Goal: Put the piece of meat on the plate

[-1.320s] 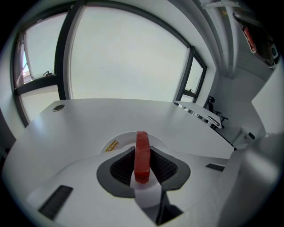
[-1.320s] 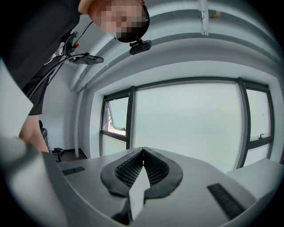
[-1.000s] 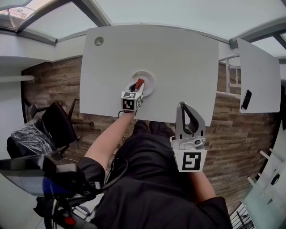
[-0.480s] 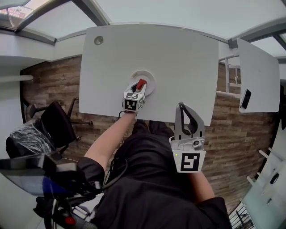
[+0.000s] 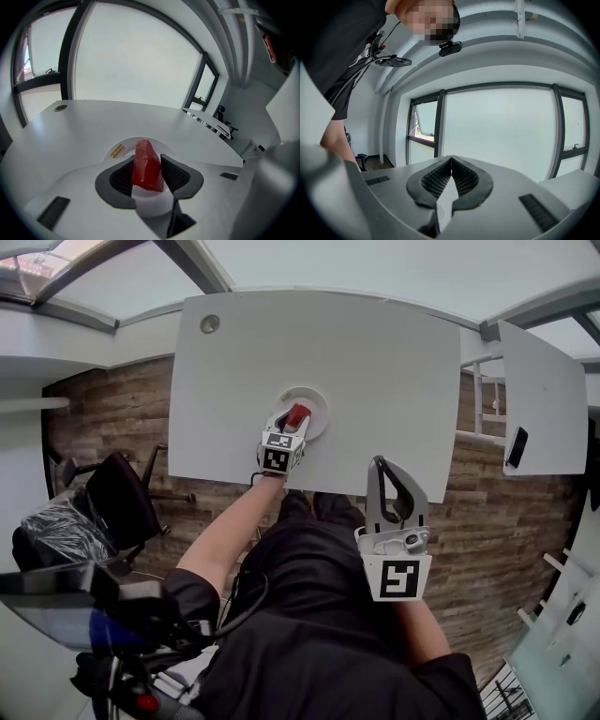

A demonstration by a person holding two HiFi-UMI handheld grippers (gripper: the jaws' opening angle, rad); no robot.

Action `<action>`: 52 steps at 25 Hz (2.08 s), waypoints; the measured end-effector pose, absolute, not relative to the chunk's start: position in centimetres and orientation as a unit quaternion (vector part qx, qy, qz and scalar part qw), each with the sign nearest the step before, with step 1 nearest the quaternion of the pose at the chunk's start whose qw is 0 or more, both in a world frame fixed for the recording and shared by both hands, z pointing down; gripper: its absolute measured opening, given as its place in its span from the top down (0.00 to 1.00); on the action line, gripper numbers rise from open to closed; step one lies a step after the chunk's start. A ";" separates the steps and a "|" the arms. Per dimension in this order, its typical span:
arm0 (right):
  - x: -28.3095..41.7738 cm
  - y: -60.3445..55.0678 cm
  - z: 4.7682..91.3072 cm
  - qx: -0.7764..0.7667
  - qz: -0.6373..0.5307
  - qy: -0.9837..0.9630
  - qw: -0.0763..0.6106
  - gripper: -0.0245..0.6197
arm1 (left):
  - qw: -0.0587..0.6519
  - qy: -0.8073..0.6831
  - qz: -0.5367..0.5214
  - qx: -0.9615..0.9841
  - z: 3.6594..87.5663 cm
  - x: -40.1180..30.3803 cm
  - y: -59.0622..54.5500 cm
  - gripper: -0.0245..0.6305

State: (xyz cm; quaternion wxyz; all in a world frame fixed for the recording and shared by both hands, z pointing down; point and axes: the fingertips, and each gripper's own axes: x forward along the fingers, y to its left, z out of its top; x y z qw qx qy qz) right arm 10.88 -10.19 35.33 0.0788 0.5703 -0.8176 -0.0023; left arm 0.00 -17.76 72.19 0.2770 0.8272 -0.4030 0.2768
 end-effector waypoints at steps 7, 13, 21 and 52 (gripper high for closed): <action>10.5 -10.1 35.2 0.568 -0.001 -0.820 0.077 0.95 | 0.258 -0.402 0.294 0.828 72.6 -0.5 -18.0 0.64; 10.2 -9.4 35.3 0.566 -0.003 -0.820 0.085 0.95 | 0.254 -0.400 0.293 0.830 72.5 -0.8 -17.6 0.64; 9.8 -8.8 35.4 0.566 0.002 -0.821 0.078 0.95 | 0.251 -0.405 0.277 0.834 71.6 -1.0 -17.1 0.64; 5.3 -6.0 33.5 0.535 0.004 -0.844 0.036 0.95 | 0.233 -0.420 0.104 0.871 57.7 -3.5 -10.8 0.65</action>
